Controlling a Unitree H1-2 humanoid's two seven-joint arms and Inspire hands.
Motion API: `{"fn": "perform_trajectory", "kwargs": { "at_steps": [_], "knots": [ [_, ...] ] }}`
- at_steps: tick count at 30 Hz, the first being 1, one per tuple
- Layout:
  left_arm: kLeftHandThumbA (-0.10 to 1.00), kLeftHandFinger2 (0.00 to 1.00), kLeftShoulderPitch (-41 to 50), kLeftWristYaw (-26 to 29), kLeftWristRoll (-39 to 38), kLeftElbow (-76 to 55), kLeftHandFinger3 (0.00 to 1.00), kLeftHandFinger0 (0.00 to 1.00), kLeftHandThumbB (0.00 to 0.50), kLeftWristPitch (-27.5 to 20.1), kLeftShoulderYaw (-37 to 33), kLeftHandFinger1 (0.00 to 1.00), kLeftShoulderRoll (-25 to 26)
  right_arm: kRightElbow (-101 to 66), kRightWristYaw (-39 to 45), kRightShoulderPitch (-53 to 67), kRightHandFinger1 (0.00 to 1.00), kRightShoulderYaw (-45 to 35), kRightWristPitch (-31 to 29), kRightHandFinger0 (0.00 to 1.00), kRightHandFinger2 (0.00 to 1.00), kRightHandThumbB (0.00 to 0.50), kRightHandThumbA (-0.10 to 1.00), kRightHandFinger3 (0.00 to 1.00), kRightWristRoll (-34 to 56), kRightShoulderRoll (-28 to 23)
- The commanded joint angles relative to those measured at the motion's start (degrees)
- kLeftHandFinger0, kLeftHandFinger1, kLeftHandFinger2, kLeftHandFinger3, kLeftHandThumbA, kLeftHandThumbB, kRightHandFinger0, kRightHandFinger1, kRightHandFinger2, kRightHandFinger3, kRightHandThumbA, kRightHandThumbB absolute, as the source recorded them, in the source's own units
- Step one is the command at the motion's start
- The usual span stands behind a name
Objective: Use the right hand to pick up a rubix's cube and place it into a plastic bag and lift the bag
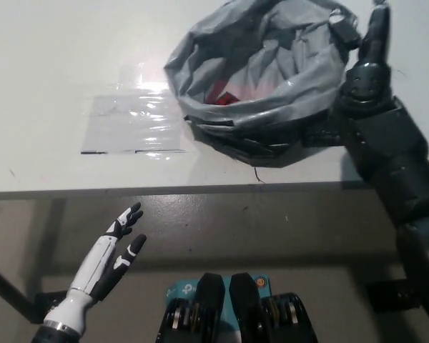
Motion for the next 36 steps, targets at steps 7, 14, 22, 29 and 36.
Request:
{"fn": "perform_trajectory", "kwargs": {
  "at_steps": [7, 14, 22, 29, 36],
  "knots": [
    [0.99, 1.00, -0.40, -0.22, 0.13, -0.88, 1.00, 1.00, 0.064, -2.15, -0.02, 1.00, 0.71, -37.44, 6.40, 1.67, 1.00, 5.33, 14.42, 1.00, 1.00, 0.500, 0.79, 1.00, -12.81, -6.52],
    [0.99, 1.00, -0.85, -0.43, -0.22, -0.79, 1.00, 1.00, 0.058, -2.17, 0.01, 1.00, 0.74, -52.24, 15.35, 1.98, 1.00, 7.31, 23.86, 1.00, 1.00, 0.500, 0.77, 1.00, -10.92, -8.91],
    [1.00, 1.00, -2.29, -0.69, 0.03, -1.17, 1.00, 1.00, 0.086, -0.82, 0.10, 1.00, 0.94, -74.52, 17.08, 6.54, 1.00, 3.18, 21.38, 1.00, 1.00, 0.362, 1.00, 1.00, -8.88, -11.87],
    [1.00, 1.00, -5.14, -0.93, -0.52, 0.22, 1.00, 1.00, 0.077, -1.60, 0.44, 1.00, 1.46, -99.55, 16.18, 20.09, 1.00, 1.29, 10.22, 1.00, 1.00, 0.302, 1.00, 1.00, -17.64, -13.37],
    [1.00, 1.00, -7.41, -0.59, -0.48, 0.64, 1.00, 1.00, 0.114, -1.20, 0.68, 1.00, 1.15, -110.05, 14.81, 41.45, 1.00, 4.43, -5.79, 1.00, 1.00, 0.283, 1.00, 1.00, -25.95, -8.82]
  ]
}}
